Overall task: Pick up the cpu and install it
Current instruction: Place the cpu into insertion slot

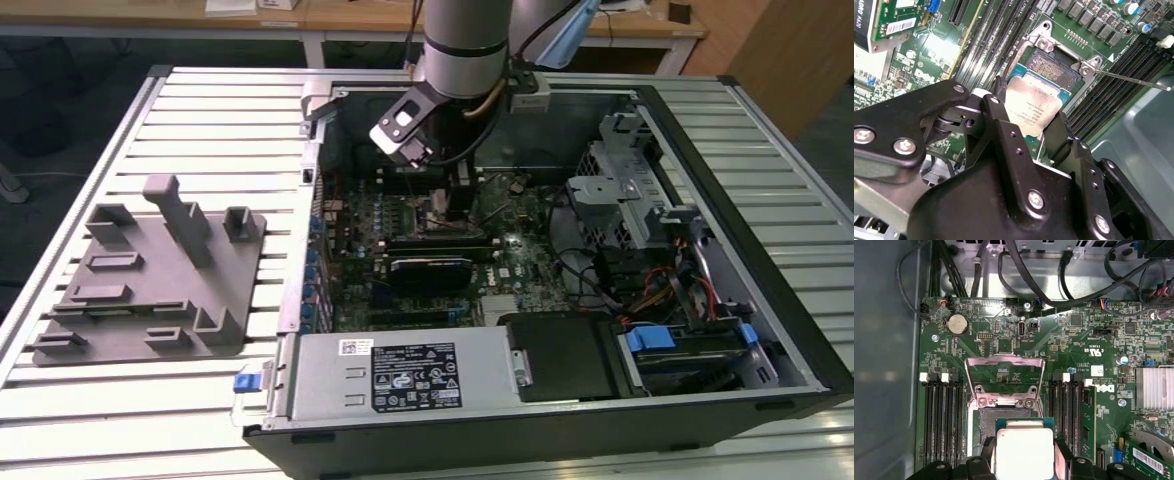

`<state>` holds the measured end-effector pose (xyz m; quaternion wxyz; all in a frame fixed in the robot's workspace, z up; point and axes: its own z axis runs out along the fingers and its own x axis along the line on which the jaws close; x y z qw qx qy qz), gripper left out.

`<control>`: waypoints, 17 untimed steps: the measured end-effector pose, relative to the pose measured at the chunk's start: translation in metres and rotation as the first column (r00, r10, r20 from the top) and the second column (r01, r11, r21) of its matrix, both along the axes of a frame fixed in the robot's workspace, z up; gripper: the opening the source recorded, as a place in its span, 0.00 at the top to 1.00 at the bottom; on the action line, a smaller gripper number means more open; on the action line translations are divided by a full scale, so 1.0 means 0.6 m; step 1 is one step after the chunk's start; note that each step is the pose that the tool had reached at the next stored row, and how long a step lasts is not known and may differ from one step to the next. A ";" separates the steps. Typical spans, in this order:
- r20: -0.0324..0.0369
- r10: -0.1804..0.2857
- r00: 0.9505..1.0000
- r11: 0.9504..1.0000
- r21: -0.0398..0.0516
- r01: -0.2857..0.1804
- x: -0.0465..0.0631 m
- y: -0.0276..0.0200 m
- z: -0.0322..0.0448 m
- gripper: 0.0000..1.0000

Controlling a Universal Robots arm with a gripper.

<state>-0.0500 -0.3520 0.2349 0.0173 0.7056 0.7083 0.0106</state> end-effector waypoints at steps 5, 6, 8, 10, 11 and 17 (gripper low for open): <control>0.000 -0.005 1.000 1.000 0.000 0.005 0.000 0.0033 -0.005 0.45; 0.000 -0.007 1.000 1.000 0.000 0.007 0.000 0.0041 -0.006 0.45; 0.000 -0.010 1.000 1.000 0.000 0.010 0.000 0.0051 -0.008 0.45; 0.000 -0.017 1.000 1.000 0.000 0.017 0.000 0.0054 -0.011 0.45; 0.000 -0.020 1.000 1.000 0.000 0.020 0.000 0.0056 -0.012 0.45; 0.000 -0.032 0.999 0.999 0.001 0.032 -0.001 0.0074 -0.017 0.45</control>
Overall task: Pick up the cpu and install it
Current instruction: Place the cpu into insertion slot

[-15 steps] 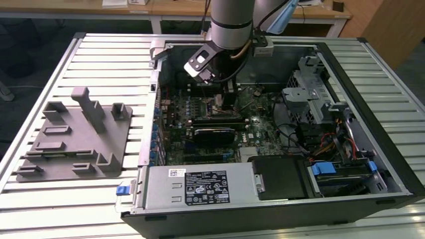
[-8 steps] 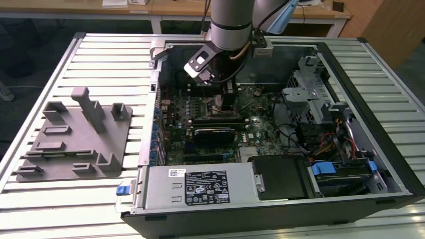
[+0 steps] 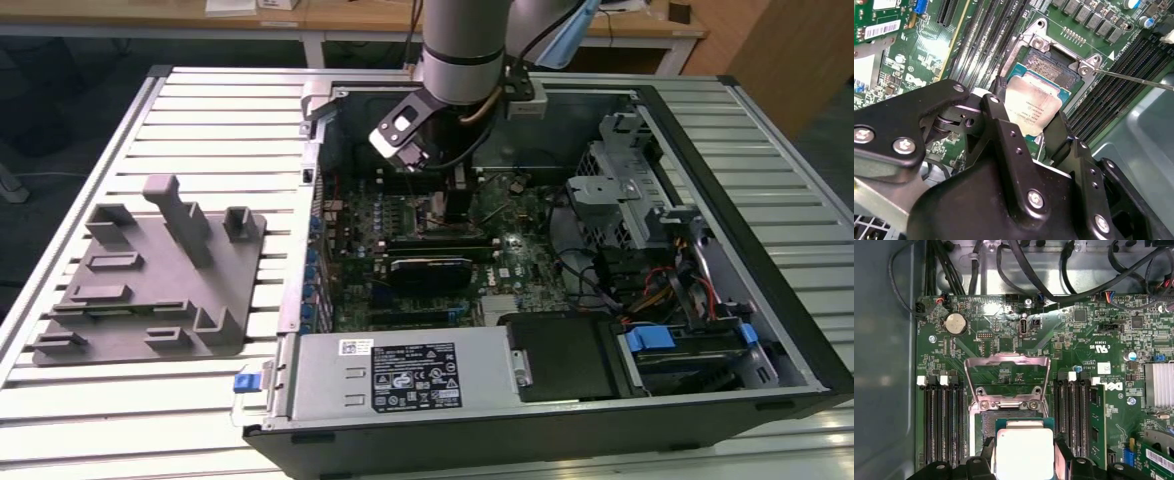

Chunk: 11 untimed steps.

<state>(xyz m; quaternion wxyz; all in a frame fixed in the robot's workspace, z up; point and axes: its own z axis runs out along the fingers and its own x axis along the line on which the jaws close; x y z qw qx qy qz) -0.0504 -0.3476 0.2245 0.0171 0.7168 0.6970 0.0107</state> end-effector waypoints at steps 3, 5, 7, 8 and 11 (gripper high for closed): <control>0.000 -0.002 1.000 1.000 0.001 0.002 0.000 0.0008 -0.002 0.45; 0.000 -0.004 1.000 1.000 0.002 0.004 0.000 0.0009 -0.004 0.45; 0.000 -0.006 1.000 1.000 0.002 0.006 0.000 0.0010 -0.007 0.45; 0.000 -0.007 1.000 1.000 0.002 0.007 0.000 0.0010 -0.008 0.45; 0.000 -0.008 1.000 1.000 0.003 0.008 -0.001 0.0016 -0.011 0.45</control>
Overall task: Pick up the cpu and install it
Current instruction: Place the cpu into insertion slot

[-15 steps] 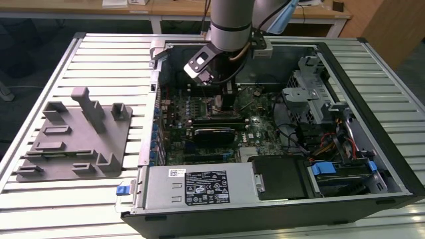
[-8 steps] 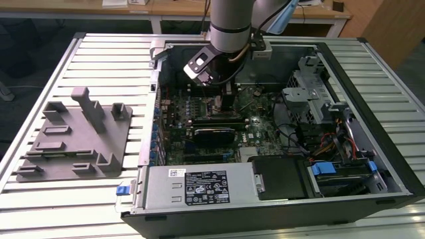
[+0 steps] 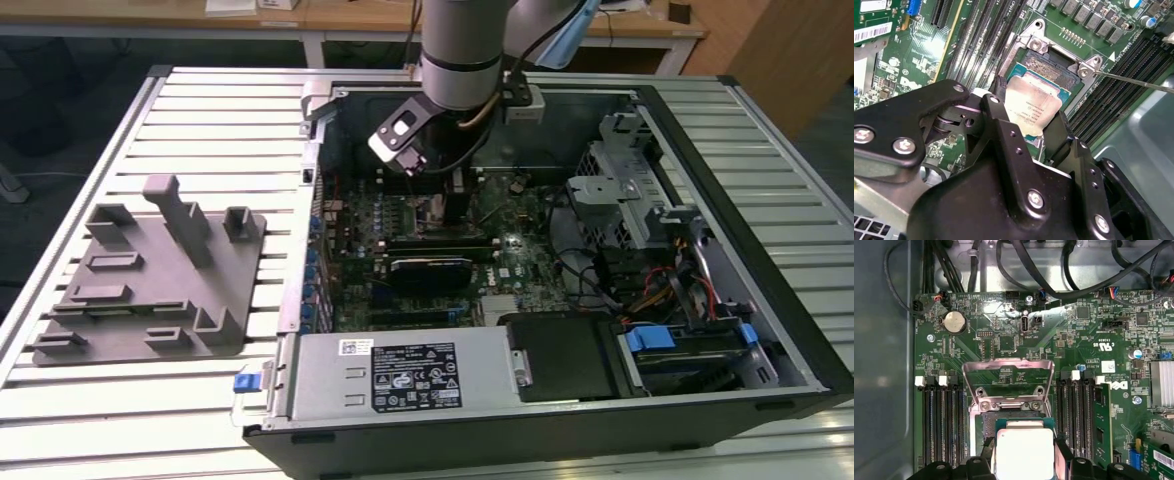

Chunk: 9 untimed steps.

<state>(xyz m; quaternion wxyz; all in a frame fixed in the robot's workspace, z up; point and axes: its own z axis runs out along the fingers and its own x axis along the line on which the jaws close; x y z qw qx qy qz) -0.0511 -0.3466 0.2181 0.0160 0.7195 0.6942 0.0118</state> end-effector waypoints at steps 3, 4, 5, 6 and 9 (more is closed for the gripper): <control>0.000 -0.001 1.000 1.000 0.002 0.001 -0.001 0.0011 -0.002 0.45; 0.000 -0.001 1.000 1.000 0.003 0.001 -0.001 0.0016 -0.003 0.45; 0.000 -0.001 1.000 1.000 0.004 0.001 -0.001 0.0021 -0.003 0.45; 0.000 -0.002 1.000 1.000 0.004 0.002 -0.002 0.0026 -0.004 0.45; 0.000 -0.002 1.000 1.000 0.007 0.002 -0.002 0.0048 -0.005 0.45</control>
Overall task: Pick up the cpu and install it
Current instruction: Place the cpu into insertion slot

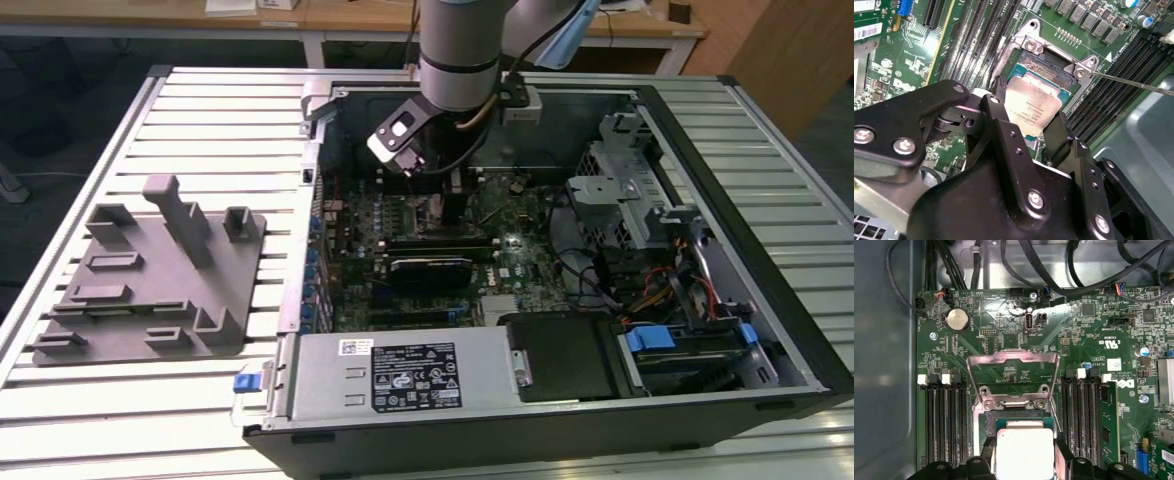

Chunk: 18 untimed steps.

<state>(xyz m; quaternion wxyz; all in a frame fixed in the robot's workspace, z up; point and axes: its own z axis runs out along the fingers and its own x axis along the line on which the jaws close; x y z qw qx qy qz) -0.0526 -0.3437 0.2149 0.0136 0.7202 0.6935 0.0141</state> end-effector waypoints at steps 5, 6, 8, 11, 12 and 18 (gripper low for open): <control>0.000 -0.001 1.000 1.000 0.001 0.001 -0.001 0.0015 -0.005 0.45; 0.000 -0.001 1.000 1.000 0.001 0.001 -0.001 0.0017 -0.006 0.45; 0.000 -0.002 1.000 1.000 0.002 0.002 -0.002 0.0023 -0.008 0.45; 0.000 -0.002 1.000 1.000 0.002 0.002 -0.005 0.0032 -0.012 0.45; 0.000 -0.002 1.000 1.000 0.002 0.002 -0.005 0.0034 -0.013 0.45; 0.000 -0.002 1.000 1.000 0.004 0.002 -0.005 0.0058 -0.019 0.45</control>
